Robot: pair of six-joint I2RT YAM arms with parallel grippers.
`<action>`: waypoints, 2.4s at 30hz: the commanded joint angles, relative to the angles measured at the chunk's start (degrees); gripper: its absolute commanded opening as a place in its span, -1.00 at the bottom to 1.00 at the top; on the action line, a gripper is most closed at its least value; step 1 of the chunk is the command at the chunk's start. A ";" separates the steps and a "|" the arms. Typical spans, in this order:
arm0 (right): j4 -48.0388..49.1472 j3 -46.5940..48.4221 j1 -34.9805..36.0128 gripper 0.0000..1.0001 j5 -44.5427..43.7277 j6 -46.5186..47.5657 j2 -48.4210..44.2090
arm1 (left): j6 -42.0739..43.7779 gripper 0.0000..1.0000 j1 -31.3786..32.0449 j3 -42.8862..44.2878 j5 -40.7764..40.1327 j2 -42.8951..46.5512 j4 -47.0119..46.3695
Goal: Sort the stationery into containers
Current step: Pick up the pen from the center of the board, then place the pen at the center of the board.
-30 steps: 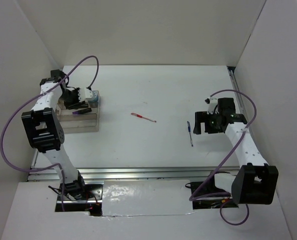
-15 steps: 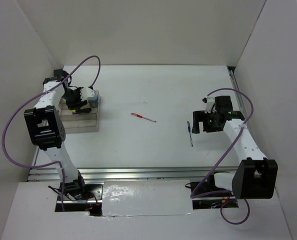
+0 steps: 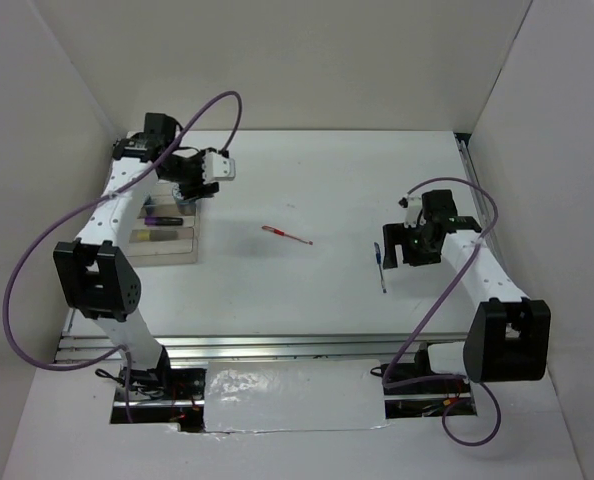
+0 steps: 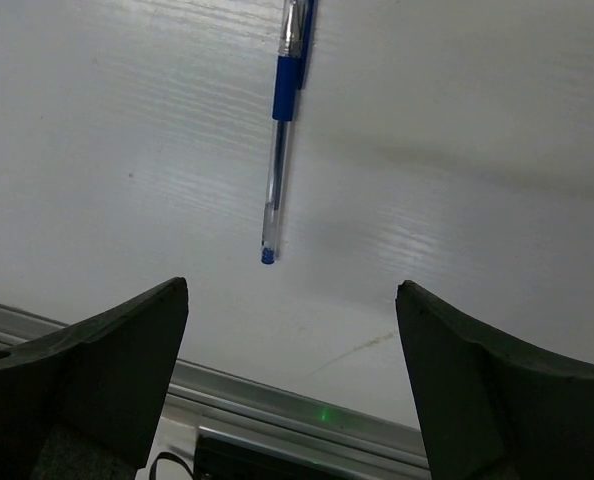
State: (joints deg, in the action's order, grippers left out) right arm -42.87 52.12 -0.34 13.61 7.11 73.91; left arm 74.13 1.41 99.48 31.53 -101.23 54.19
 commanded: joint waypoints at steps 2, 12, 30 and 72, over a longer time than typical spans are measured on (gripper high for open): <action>-0.28 3.08 2.44 0.76 -1.65 -0.08 3.34 | -9.61 0.23 6.21 -6.22 6.27 3.58 -7.78; 4.11 5.97 6.40 0.41 -5.26 -1.14 14.50 | -39.71 0.28 6.16 -11.86 7.56 7.80 -27.73; -1.94 20.46 11.58 -0.35 -8.77 2.38 35.15 | -54.70 0.35 -6.50 -20.38 7.93 22.48 -36.27; -6.35 56.18 56.41 -0.02 -19.32 17.85 55.04 | -51.28 0.90 -28.57 -17.22 27.27 17.74 -17.98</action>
State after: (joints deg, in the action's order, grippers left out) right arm -50.57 110.85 56.01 -4.75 24.01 133.19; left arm 21.28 -27.86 82.24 55.88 -83.31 37.95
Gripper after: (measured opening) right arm 0.449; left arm 0.953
